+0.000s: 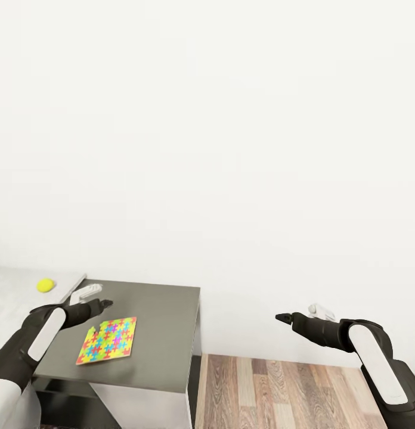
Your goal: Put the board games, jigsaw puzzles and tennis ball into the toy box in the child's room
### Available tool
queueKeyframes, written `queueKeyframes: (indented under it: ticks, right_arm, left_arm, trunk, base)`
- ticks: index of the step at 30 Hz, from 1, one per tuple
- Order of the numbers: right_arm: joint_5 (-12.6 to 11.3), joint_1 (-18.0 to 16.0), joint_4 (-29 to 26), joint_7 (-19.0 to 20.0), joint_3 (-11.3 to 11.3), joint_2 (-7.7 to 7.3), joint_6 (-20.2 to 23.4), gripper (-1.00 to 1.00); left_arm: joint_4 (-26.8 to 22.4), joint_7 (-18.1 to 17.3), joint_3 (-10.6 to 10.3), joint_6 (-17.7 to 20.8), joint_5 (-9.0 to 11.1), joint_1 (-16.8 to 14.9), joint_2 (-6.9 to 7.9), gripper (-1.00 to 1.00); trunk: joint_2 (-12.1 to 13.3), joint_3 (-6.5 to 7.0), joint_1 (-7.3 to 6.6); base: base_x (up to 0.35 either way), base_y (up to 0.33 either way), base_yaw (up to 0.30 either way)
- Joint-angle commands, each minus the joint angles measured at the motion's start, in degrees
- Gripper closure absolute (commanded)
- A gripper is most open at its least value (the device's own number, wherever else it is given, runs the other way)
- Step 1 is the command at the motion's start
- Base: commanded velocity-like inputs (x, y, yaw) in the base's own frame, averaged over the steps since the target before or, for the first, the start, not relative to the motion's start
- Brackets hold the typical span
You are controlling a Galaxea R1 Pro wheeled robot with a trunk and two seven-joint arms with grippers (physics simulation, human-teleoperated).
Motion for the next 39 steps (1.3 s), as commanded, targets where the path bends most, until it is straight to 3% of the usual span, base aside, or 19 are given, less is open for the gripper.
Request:
queueKeyframes:
  ticks: [1,10,13,16,21,39]
  right_arm:
    - [-0.61,-0.06,-0.05,-0.57,-0.02,-0.01,0.18,-1.0]
    - [-0.61,-0.06,-0.05,-0.58,0.02,0.05,0.18,-1.0]
    - [-0.61,-0.06,-0.05,-0.57,0.04,0.05,0.18,-1.0]
    - [-0.61,-0.06,-0.05,-0.57,0.06,0.06,0.18,-1.0]
    - [-0.61,-0.06,-0.05,-0.57,0.07,0.06,0.18,-1.0]
    - [-0.61,-0.06,-0.03,-0.57,0.07,0.41,0.18,-1.0]
  left_arm:
    - [0.01,-0.08,0.06,0.3,0.56,-0.07,0.23,-1.0]
    - [0.24,-5.48,0.49,0.4,0.55,-0.24,1.2,-1.0]
    - [0.25,-6.19,2.64,0.51,0.5,-0.25,1.42,-1.0]
    - [0.26,-6.38,4.29,0.61,0.46,-0.26,1.49,-1.0]
    - [0.32,-6.34,5.29,0.67,0.29,-0.26,1.41,-1.0]
    - [0.43,-5.97,5.6,0.23,0.14,-0.24,1.27,-1.0]
  trunk:
    - [-0.14,-0.23,0.04]
    - [-0.14,-1.08,0.04]
    - [-0.14,-1.36,0.04]
    - [-0.14,-1.64,0.04]
    - [-0.14,-2.11,0.04]
    - [-0.14,-3.81,0.04]
  base:
    - [0.0,0.0,0.0]
    - [0.0,0.0,0.0]
    - [0.0,0.0,0.0]
    - [0.0,0.0,0.0]
    - [0.0,0.0,0.0]
    - [0.0,0.0,0.0]
